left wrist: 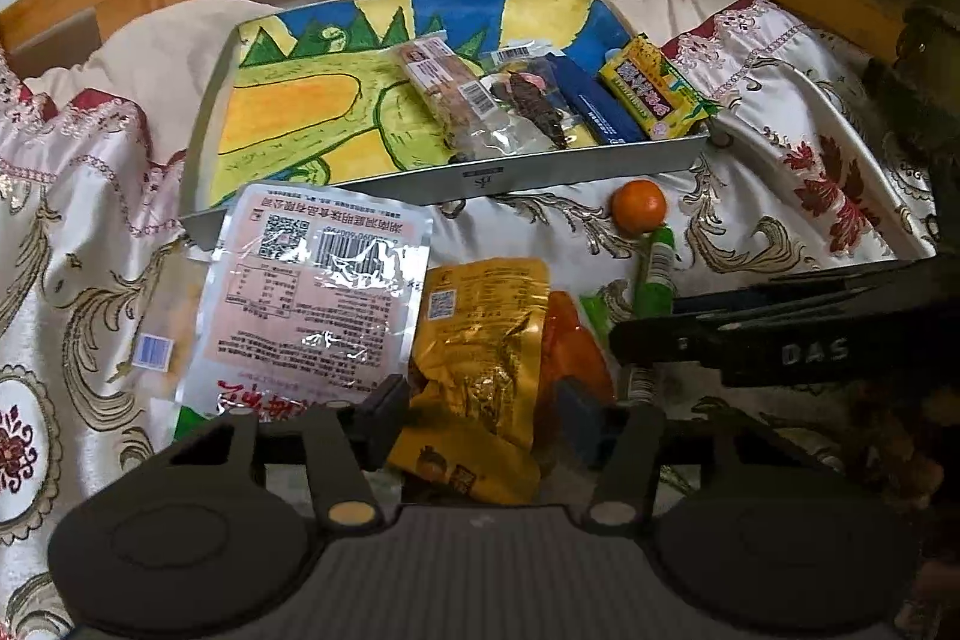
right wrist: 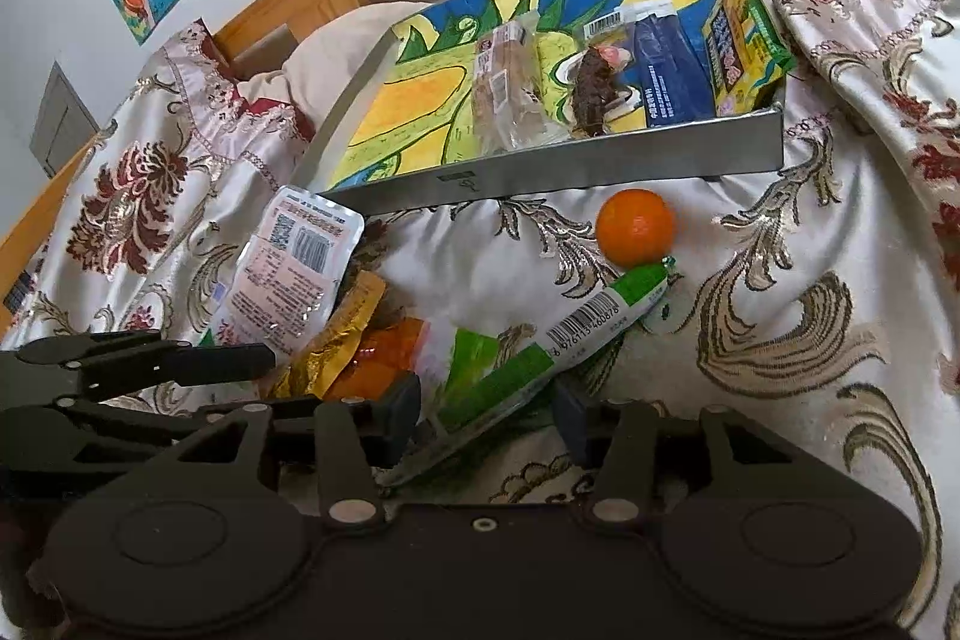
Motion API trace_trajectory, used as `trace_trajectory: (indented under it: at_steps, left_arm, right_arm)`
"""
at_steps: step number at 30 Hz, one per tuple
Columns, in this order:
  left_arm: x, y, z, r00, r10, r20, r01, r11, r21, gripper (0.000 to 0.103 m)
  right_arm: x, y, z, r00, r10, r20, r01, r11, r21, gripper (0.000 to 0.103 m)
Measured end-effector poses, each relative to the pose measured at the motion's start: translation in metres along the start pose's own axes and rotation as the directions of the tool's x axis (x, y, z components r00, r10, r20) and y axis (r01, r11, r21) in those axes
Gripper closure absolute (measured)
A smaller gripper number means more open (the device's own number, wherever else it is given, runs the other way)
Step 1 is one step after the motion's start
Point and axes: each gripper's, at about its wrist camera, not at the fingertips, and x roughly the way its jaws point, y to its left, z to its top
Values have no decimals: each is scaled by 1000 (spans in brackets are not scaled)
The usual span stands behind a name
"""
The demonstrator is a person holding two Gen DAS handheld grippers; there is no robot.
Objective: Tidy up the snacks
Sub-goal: 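Grasp the green-and-white stick packet with the right gripper while the left grasps the gold foil packet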
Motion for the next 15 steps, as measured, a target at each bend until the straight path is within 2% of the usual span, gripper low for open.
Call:
trace_trajectory:
  at_steps: [2, 6, 9, 15]
  left_arm:
    - [1, 2, 0, 1000, -10, -6, 10, 1000, -10, 44]
    - [2, 10, 1, 999, -37, -18, 36, 998, -59, 45]
    - [2, 13, -1, 999, -43, -25, 41, 997, -73, 45]
    - [4, 23, -6, 995, -88, -49, 81, 988, -129, 45]
  right_arm:
    - [3, 4, 0, 1000, -16, 4, 16, 999, -33, 52]
    - [6, 4, 2, 999, -28, 16, 29, 998, -51, 66]
    - [5, 4, 4, 1000, -17, 12, 17, 999, -51, 71]
    - [0, 29, 7, 994, -81, -68, 64, 974, -218, 77]
